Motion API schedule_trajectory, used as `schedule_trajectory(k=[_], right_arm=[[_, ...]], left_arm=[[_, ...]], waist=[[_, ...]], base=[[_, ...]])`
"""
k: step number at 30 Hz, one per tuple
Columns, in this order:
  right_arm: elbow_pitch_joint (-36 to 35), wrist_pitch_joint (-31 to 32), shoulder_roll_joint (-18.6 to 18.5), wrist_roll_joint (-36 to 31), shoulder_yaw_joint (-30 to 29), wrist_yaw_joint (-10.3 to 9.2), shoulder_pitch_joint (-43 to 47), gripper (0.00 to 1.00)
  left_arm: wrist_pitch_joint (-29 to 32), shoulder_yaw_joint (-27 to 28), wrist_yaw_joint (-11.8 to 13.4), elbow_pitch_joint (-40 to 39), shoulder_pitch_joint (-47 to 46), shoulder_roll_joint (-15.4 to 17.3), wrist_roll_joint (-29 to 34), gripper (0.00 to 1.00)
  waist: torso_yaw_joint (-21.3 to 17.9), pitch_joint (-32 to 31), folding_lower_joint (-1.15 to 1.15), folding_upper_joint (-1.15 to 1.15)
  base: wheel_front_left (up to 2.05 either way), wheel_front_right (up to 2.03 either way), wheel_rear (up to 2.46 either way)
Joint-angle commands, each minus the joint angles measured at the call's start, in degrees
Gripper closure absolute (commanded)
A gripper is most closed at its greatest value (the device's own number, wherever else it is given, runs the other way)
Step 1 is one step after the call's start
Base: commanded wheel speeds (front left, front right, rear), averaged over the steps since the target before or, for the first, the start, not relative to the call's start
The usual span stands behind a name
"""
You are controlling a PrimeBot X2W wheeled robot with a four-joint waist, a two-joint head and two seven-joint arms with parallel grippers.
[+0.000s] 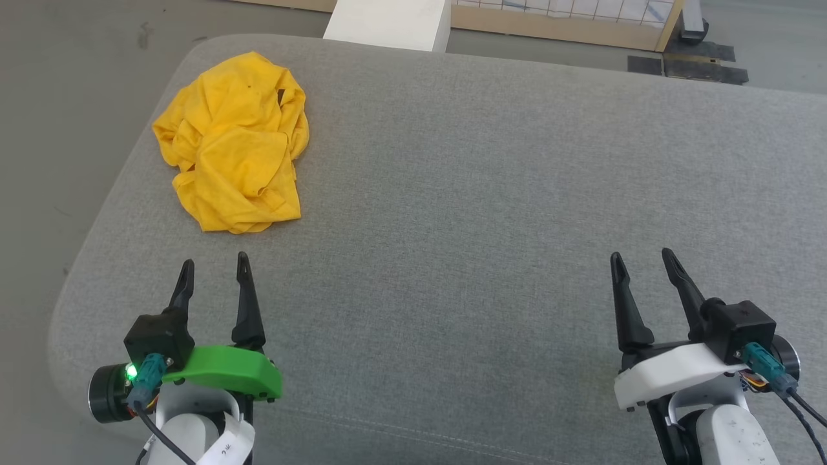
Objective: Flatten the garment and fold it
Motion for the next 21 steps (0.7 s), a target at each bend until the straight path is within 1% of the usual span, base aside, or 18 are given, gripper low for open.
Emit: schedule_trajectory(k=[1, 21], right_arm=[[0.4, -0.8, 0.0, 0.6, -0.1, 0.20, -1.1, 0.00], [2.6, -3.1, 0.0, 1.4, -0.7, 0.25, -3.0, 0.00]], left_arm=[[-0.6, 0.1, 0.3, 0.2, -1.1, -0.1, -0.3, 0.00], [-3.0, 0.3, 1.1, 1.1, -2.3, -0.2, -2.1, 0.00]], waist=[[0.2, 0.2, 0.00, 0.00], [1.8, 1.9, 0.00, 0.00]], base=[[0.00, 0.00, 0.00], [0.00, 0.00, 0.00]])
